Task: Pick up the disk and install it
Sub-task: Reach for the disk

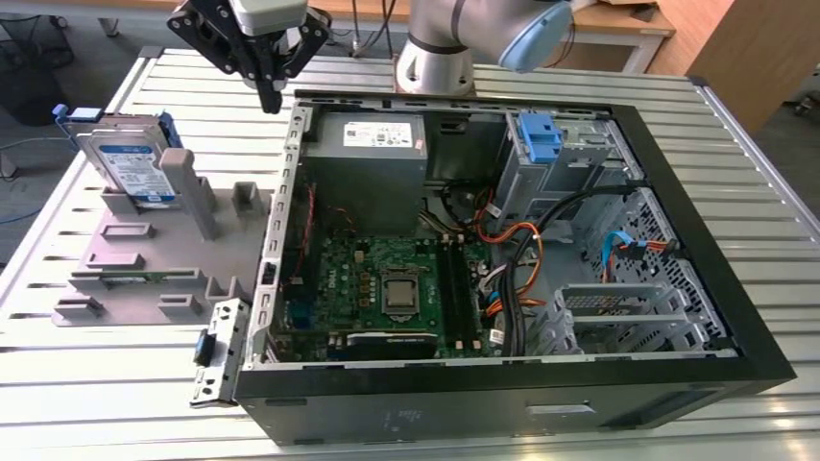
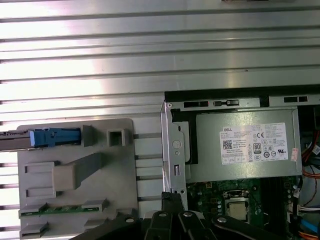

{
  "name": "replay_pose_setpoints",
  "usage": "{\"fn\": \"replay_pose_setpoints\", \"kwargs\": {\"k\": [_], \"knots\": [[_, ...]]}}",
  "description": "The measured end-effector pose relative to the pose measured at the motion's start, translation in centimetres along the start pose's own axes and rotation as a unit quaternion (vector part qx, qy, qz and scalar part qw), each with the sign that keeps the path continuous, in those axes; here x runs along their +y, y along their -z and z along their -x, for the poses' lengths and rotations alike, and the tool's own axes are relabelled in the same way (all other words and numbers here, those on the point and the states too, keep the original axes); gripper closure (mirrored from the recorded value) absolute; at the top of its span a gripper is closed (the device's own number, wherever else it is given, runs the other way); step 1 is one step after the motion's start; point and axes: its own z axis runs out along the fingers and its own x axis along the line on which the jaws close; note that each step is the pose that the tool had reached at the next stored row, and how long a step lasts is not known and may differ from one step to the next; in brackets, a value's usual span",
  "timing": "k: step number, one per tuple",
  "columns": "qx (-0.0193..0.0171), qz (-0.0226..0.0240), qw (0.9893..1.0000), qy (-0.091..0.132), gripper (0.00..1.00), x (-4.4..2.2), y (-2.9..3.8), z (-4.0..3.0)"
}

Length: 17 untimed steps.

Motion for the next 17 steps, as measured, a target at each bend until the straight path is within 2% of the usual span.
{"fn": "replay_pose_setpoints", "kwargs": {"k": [8, 17], "knots": [[0.0000, 0.0000, 1.0000, 0.000, 0.89, -0.01, 0.00, -0.14], [0.0000, 0.0000, 1.0000, 0.000, 0.89, -0.03, -0.01, -0.98]]}}
